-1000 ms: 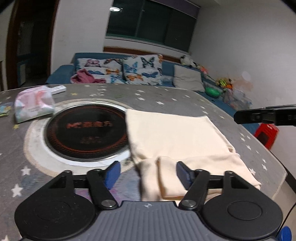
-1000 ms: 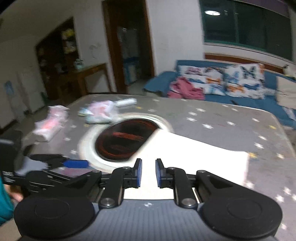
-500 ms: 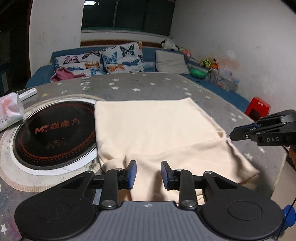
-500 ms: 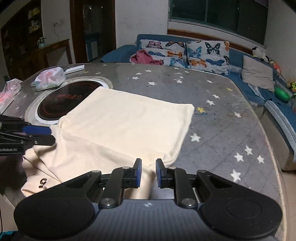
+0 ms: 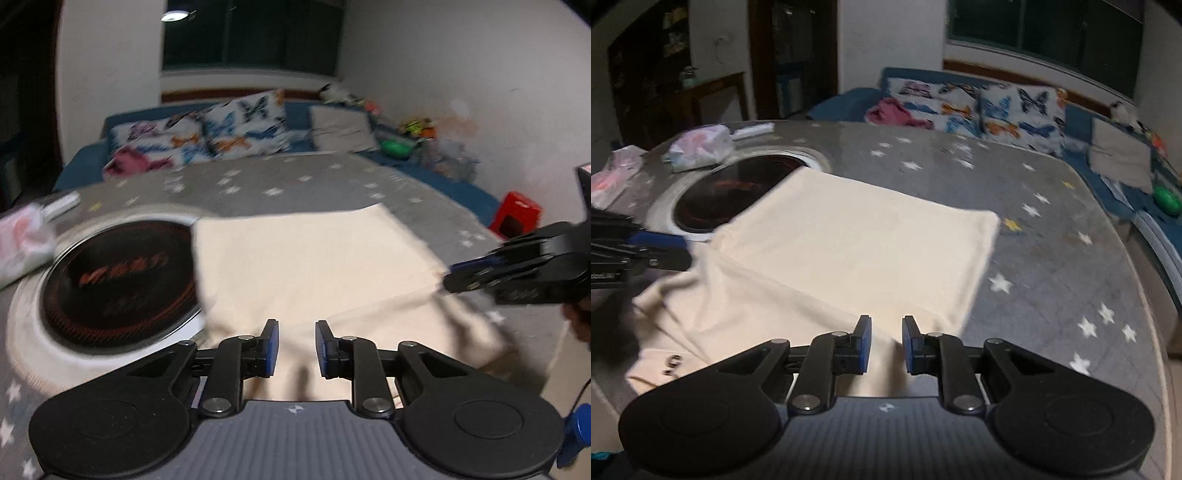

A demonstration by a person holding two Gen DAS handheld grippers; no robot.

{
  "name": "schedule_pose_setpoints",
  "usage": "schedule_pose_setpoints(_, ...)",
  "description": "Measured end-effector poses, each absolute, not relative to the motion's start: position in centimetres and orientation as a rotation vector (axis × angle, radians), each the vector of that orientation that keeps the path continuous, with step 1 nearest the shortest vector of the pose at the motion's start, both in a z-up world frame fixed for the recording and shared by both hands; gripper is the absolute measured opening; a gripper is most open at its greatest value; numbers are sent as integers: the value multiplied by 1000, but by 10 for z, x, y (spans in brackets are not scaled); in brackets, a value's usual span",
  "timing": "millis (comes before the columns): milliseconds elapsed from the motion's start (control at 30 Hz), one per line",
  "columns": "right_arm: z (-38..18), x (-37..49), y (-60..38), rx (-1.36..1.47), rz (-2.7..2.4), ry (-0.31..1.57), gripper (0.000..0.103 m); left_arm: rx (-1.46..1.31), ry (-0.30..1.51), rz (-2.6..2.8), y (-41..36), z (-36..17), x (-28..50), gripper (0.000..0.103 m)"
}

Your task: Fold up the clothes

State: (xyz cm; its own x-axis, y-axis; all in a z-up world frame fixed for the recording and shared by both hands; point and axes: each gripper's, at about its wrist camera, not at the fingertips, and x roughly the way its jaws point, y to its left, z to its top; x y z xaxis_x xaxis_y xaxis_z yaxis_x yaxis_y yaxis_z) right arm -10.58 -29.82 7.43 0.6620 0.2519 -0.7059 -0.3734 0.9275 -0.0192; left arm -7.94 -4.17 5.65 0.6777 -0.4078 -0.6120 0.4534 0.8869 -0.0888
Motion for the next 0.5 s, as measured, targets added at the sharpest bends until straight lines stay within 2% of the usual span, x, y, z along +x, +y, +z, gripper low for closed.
schedule_pose_setpoints(133,68,-107,-282,-209,405,784,16,107,701,-502,-56,45,-72,24)
schedule_pose_setpoints(400,60,-106,-284,-225,399,808,17,142,720,-408,-17,37,-81,26)
schedule_pose_setpoints(500,65,-107,-280,-226,407,793,20,120,708,-400,-11,45,-82,24)
